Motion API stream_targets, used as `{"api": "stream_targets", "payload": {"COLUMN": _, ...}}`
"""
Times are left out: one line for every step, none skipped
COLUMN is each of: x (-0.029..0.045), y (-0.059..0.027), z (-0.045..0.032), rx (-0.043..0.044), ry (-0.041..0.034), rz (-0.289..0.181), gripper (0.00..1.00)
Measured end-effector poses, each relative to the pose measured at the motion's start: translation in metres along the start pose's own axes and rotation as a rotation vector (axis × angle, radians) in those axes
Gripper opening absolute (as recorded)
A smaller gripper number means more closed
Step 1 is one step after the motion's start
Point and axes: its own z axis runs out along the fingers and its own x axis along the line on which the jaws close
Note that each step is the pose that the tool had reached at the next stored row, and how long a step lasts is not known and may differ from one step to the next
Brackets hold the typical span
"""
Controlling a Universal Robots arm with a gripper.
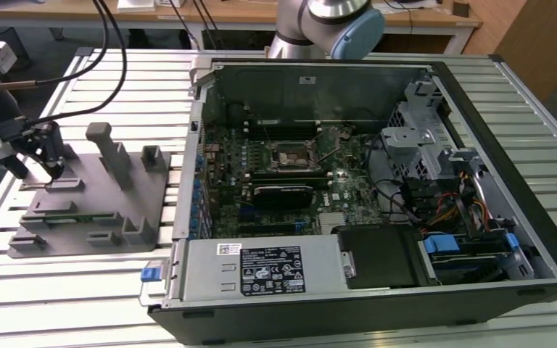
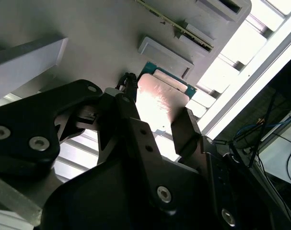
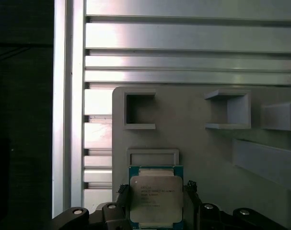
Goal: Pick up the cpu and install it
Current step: 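Pick up the cpu and move it towards the insertion slot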
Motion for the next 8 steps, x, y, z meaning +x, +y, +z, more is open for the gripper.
{"api": "stream_targets", "payload": {"x": 0.0000, "y": 0.0000, "z": -0.0002, "rx": 0.0000, "ry": 0.0000, "rz": 0.000, "gripper": 0.53}}
{"api": "stream_targets", "payload": {"x": 0.0000, "y": 0.0000, "z": -0.0004, "rx": 0.0000, "ry": 0.0000, "rz": 0.000, "gripper": 0.53}}
{"api": "stream_targets", "payload": {"x": 0.0000, "y": 0.0000, "z": -0.0007, "rx": 0.0000, "ry": 0.0000, "rz": 0.000, "gripper": 0.53}}
{"api": "stream_targets", "payload": {"x": 0.0000, "y": 0.0000, "z": -0.0010, "rx": 0.0000, "ry": 0.0000, "rz": 0.000, "gripper": 0.53}}
{"api": "stream_targets", "payload": {"x": 0.0000, "y": 0.0000, "z": -0.0013, "rx": 0.0000, "ry": 0.0000, "rz": 0.000, "gripper": 0.53}}
{"api": "stream_targets", "payload": {"x": -0.0001, "y": 0.0000, "z": -0.0015, "rx": 0.0000, "ry": 0.0000, "rz": 0.000, "gripper": 0.53}}
{"api": "stream_targets", "payload": {"x": -0.0001, "y": 0.0000, "z": -0.0018, "rx": 0.0000, "ry": -0.0001, "rz": 0.000, "gripper": 0.53}}
{"api": "stream_targets", "payload": {"x": 0.0000, "y": 0.0001, "z": -0.0019, "rx": -0.0001, "ry": -0.0001, "rz": 0.000, "gripper": 0.53}}
